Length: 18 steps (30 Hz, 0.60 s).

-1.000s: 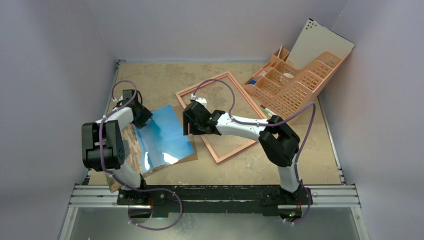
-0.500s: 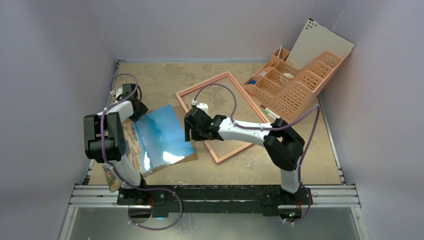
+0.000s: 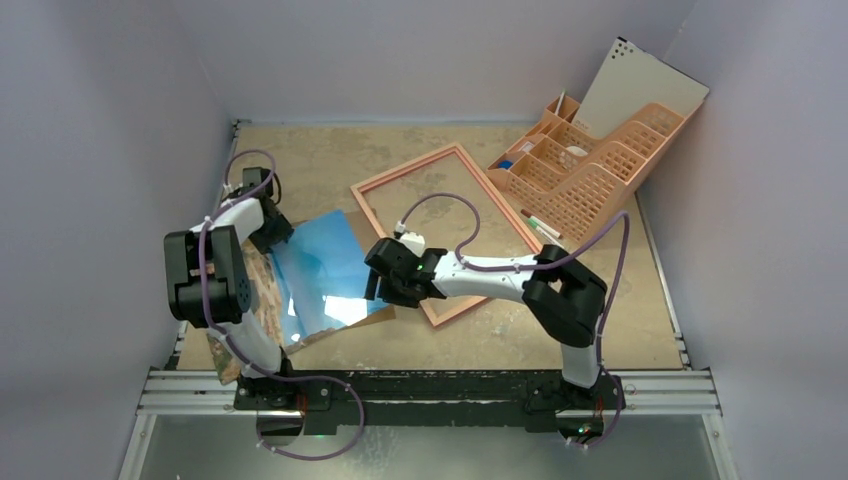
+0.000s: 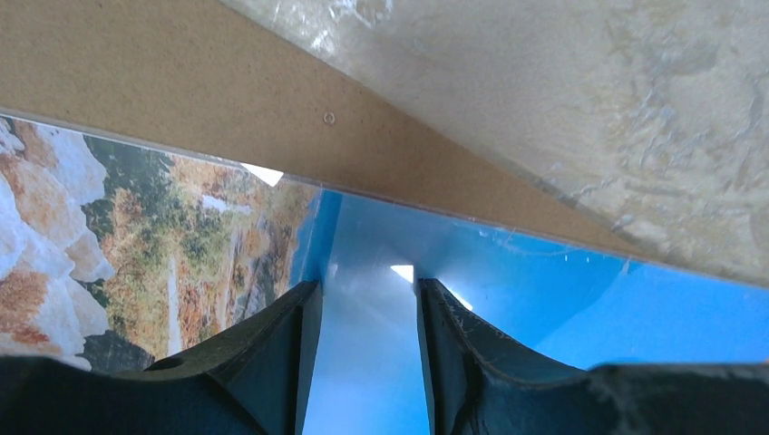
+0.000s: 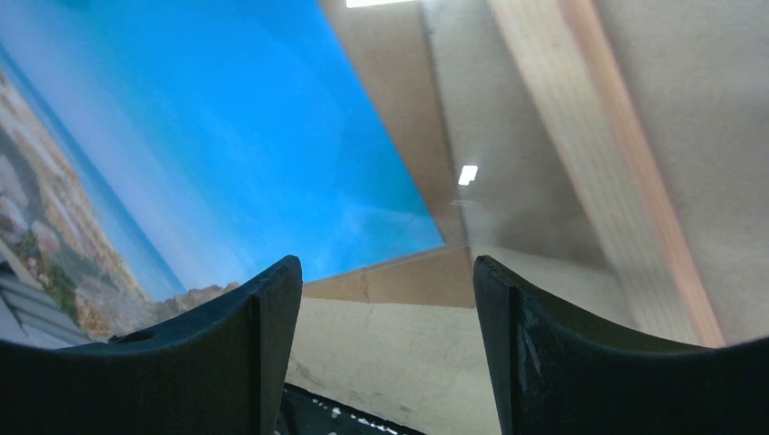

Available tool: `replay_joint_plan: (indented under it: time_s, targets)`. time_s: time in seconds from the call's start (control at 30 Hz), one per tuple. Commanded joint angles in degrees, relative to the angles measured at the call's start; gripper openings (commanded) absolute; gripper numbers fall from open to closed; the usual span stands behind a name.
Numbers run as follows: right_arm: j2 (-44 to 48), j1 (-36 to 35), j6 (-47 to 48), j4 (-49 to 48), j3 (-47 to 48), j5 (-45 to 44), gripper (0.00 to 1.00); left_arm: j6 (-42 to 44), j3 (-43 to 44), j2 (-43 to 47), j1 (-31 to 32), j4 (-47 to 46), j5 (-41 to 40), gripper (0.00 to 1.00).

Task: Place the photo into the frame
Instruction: Adjust the photo frame item at the center of the board.

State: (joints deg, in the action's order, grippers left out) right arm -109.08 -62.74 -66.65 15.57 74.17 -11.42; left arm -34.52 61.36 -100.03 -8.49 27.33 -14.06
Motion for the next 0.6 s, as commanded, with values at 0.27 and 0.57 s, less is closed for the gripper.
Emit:
replay_joint_plan:
  time_s: [0.27, 0.57]
  targets:
    - [-5.0, -1.3, -6.3, 7.1, 5.0, -0.6, 0.73, 2.1, 5.0, 6.3, 3.3, 1.6, 2.2, 0.46]
    - [-10.4, -1.4, -3.5, -1.2, 6.9, 9.2, 0.72, 3.6, 6.6, 5.8, 3.4, 0.5, 4.3, 0.46]
